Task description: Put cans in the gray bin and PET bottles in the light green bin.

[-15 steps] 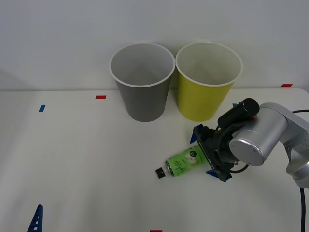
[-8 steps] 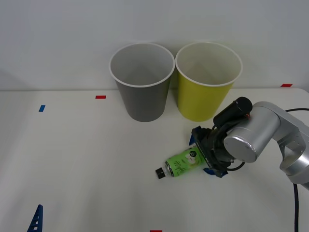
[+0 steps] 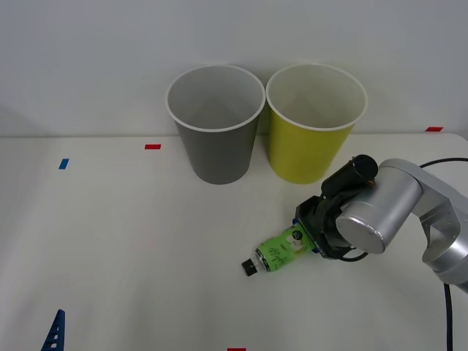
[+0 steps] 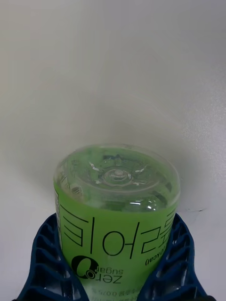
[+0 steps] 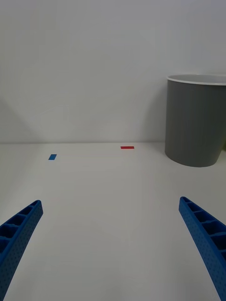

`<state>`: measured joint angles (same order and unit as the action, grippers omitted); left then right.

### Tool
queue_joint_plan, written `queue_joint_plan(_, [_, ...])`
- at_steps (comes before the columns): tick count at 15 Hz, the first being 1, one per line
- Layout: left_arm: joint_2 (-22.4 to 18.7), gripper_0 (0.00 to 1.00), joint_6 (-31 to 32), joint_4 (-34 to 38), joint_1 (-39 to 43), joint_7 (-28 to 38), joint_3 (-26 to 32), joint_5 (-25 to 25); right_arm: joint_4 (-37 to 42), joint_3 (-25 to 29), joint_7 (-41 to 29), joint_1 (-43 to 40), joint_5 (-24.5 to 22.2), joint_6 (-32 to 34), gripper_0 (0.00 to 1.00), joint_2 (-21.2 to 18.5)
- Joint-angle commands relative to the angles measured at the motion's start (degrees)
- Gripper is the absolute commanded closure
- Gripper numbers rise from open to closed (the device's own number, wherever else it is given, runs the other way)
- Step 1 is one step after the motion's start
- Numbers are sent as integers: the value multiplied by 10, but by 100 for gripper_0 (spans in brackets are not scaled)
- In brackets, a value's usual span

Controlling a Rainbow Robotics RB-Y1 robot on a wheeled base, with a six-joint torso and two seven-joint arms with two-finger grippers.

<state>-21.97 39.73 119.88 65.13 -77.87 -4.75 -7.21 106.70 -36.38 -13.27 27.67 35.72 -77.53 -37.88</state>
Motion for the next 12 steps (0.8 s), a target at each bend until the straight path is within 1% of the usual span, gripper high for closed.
queue_joint_plan(1, [0,0,0,0,0,0,0,0,43,13,32,-25,-29,0,100,-10])
queue_joint_plan(3, [0,0,0,0,0,0,0,0,93,60,117,-65,-50,0,100,-11])
queue_joint_plan(4, [0,0,0,0,0,0,0,0,117,74,151,-83,-67,1,100,-11])
queue_joint_plan(6, [0,0,0,0,0,0,0,0,166,117,218,-122,-85,10,100,-11])
queue_joint_plan(7, [0,0,0,0,0,0,0,0,191,144,256,-145,-95,11,100,-5])
queue_joint_plan(10, [0,0,0,0,0,0,0,0,257,204,383,-213,-155,19,100,22])
queue_joint_plan(12, [0,0,0,0,0,0,0,0,302,228,467,-257,-208,41,100,43])
